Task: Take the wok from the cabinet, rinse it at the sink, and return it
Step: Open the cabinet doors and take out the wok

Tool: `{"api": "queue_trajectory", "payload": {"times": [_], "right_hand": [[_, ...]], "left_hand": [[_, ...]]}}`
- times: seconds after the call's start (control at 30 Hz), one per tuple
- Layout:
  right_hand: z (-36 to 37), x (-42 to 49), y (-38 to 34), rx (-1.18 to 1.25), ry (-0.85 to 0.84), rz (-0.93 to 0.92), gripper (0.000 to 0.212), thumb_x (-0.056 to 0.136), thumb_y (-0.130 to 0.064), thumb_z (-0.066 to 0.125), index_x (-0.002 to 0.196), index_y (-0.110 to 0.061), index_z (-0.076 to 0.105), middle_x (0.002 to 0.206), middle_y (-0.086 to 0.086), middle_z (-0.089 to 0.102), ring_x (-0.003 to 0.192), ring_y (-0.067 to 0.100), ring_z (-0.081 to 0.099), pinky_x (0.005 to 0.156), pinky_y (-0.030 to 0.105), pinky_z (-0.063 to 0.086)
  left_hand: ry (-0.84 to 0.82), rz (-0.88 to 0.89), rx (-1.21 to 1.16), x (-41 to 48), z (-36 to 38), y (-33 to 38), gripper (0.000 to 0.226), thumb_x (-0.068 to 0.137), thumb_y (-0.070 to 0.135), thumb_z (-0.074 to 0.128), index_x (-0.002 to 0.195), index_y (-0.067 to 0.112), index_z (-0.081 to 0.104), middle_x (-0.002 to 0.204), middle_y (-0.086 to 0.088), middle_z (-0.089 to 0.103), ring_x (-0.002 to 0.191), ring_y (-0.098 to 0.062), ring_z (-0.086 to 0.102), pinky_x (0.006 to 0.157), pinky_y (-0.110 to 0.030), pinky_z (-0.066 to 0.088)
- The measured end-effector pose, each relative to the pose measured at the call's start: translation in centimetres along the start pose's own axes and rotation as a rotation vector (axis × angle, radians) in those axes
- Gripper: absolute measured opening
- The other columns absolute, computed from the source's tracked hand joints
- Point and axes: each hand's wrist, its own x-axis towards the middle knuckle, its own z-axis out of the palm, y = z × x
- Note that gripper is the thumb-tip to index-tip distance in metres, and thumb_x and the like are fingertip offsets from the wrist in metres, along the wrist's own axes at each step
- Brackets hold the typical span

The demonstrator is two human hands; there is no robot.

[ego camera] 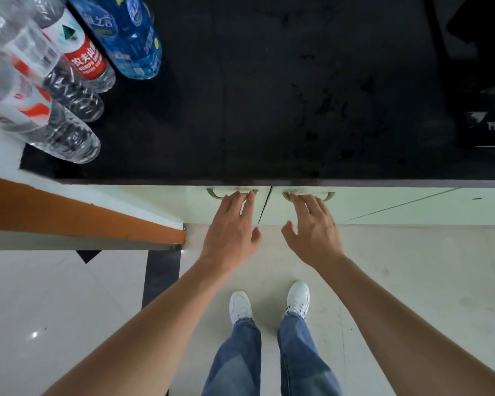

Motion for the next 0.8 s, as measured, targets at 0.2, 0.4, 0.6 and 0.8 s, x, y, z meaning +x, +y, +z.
{"api": "queue_trajectory", "payload": {"times": [0.2, 0.4, 0.6, 0.8], "right_hand": [[-0.3, -3.6, 0.3, 0.074, 0.003, 0.015, 0.047, 0.079, -0.015, 0.071, 0.124, -0.005, 0.063, 0.118, 0.010, 0.067, 0.114, 0.033, 0.061, 0.091, 0.044, 0.056], [-1.3, -7.0, -0.3, 0.064, -0.082, 0.126, 0.049, 0.086, -0.030, 0.069, 0.131, -0.011, 0.060, 0.128, 0.006, 0.063, 0.125, 0.026, 0.053, 0.099, 0.039, 0.048], [-2.2, -10.6, -0.5, -0.030, -0.171, 0.141, 0.057, 0.088, -0.043, 0.066, 0.136, -0.014, 0.054, 0.138, 0.004, 0.056, 0.133, 0.024, 0.046, 0.114, 0.039, 0.038], [-3.3, -16.6, 2.0, -0.050, -0.199, 0.179, 0.052, 0.088, -0.046, 0.065, 0.128, -0.014, 0.058, 0.138, 0.003, 0.057, 0.133, 0.025, 0.048, 0.113, 0.044, 0.042]], "left_hand": [[-0.027, 0.034, -0.067, -3.6, 0.2, -0.2, 0.071, 0.086, 0.027, 0.066, 0.148, 0.007, 0.039, 0.144, -0.012, 0.050, 0.136, -0.027, 0.044, 0.115, -0.033, 0.034], [-0.093, 0.048, -0.094, -8.1, 0.4, -0.8, 0.068, 0.091, 0.032, 0.063, 0.150, 0.011, 0.035, 0.153, -0.010, 0.040, 0.143, -0.025, 0.036, 0.119, -0.037, 0.026], [-0.132, 0.021, -0.114, -11.9, 0.4, -0.8, 0.071, 0.094, 0.032, 0.061, 0.152, 0.012, 0.025, 0.157, -0.008, 0.031, 0.149, -0.024, 0.025, 0.122, -0.040, 0.021], [-0.166, -0.081, -0.136, -16.7, 0.5, -0.5, 0.072, 0.089, 0.036, 0.068, 0.145, 0.011, 0.033, 0.151, -0.009, 0.039, 0.144, -0.024, 0.036, 0.118, -0.040, 0.031]]}}
